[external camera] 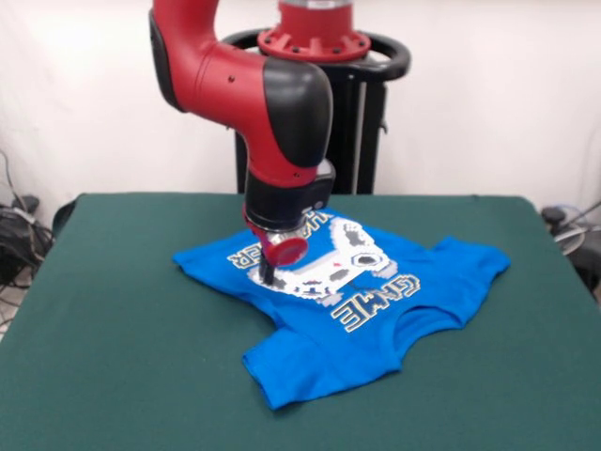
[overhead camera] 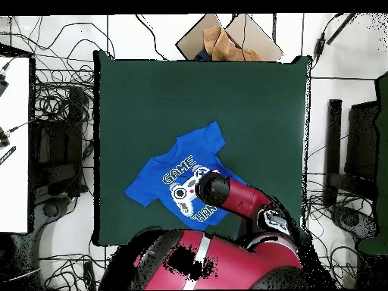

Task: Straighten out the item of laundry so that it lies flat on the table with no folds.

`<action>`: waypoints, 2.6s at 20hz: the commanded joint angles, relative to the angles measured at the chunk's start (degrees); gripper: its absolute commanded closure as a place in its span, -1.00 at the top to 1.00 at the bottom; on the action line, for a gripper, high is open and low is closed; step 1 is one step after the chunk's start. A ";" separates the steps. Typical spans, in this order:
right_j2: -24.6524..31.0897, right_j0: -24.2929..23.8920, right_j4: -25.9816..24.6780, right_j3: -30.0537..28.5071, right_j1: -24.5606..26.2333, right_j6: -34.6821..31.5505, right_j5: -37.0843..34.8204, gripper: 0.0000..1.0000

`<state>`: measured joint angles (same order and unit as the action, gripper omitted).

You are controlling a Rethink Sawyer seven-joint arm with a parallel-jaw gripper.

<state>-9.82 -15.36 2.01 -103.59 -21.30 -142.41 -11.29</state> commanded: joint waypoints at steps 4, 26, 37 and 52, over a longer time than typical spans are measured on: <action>5.17 -0.32 -0.98 6.97 5.31 -1.37 0.70 -1.00; 8.45 -3.80 -3.76 3.25 -3.07 0.70 -8.18 -1.00; 6.97 -3.62 -4.98 4.58 0.73 0.73 -5.28 -1.00; 3.41 -3.48 -5.91 5.72 -0.32 1.43 -10.82 -1.00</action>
<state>-6.86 -18.88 -2.20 -102.56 -22.53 -142.41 -14.78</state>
